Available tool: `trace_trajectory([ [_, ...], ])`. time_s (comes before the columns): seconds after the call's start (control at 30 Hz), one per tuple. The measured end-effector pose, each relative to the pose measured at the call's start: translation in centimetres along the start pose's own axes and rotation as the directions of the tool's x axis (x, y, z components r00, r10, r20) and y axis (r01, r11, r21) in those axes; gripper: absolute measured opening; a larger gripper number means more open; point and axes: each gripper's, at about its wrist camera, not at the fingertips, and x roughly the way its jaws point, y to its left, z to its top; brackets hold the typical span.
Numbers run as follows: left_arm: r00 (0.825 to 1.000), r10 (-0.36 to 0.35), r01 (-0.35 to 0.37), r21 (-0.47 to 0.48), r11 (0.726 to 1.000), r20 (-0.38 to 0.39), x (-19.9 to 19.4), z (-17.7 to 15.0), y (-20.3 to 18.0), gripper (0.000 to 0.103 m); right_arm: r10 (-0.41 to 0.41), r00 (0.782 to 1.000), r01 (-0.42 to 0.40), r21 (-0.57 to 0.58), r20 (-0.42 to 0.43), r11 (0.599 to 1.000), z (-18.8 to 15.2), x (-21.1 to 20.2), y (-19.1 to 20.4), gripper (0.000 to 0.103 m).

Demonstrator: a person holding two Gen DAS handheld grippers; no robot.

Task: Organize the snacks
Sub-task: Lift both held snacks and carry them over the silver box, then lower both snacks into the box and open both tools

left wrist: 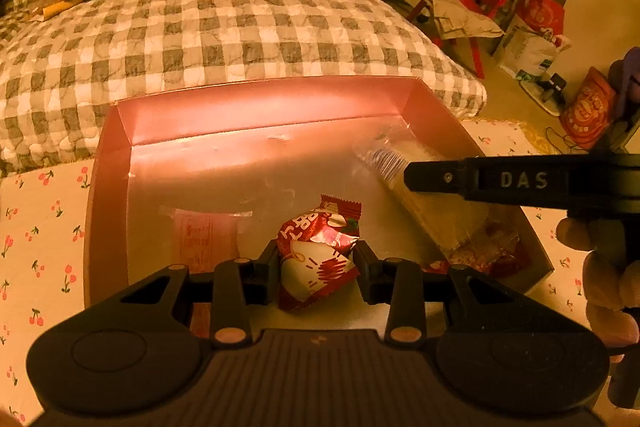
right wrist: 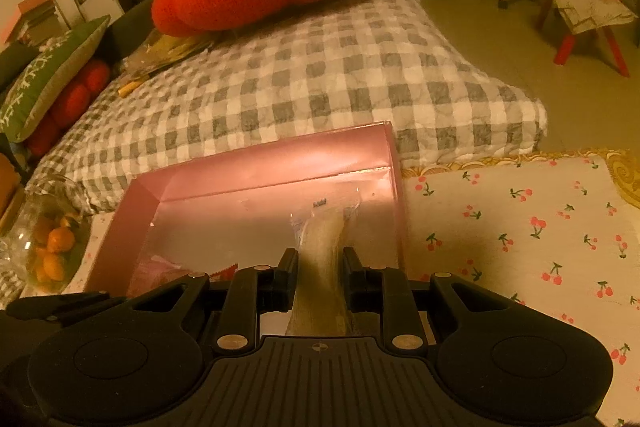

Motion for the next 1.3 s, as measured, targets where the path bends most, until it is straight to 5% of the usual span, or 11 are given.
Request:
trace_trajectory([
  [0.27, 1.000, -0.001, 0.001, 0.021, 1.000, 0.016, 0.3, 0.1, -0.2, 0.037, -0.001, 1.000, 0.001, 0.009, 0.020, 1.000, 0.0, 0.0, -0.2, 0.027],
  [0.33, 1.000, -0.001, 0.000, 0.031, 1.000, 0.025, 0.1, 0.1, -0.4, 0.045, 0.004, 1.000, -0.004, 0.013, 0.022, 1.000, 0.1, -0.2, -0.2, 0.028],
  [0.5, 0.999, 0.006, -0.008, 0.052, 0.999, 0.045, -0.4, 0.1, -0.9, 0.066, 0.032, 0.998, -0.034, 0.034, 0.050, 0.999, 0.2, -1.5, -0.4, 0.061],
  [0.6, 0.999, 0.011, -0.014, 0.055, 0.998, 0.051, -0.9, 0.2, -1.1, 0.069, 0.032, 0.998, -0.034, 0.033, 0.059, 0.999, 0.4, -2.2, -0.2, 0.068],
  [1.3, 0.994, 0.016, -0.024, 0.066, 0.998, 0.111, -6.7, -1.4, -2.8, 0.089, 0.029, 0.993, -0.029, -0.006, 0.115, 1.000, -0.9, -9.8, 2.0, 0.085],
])
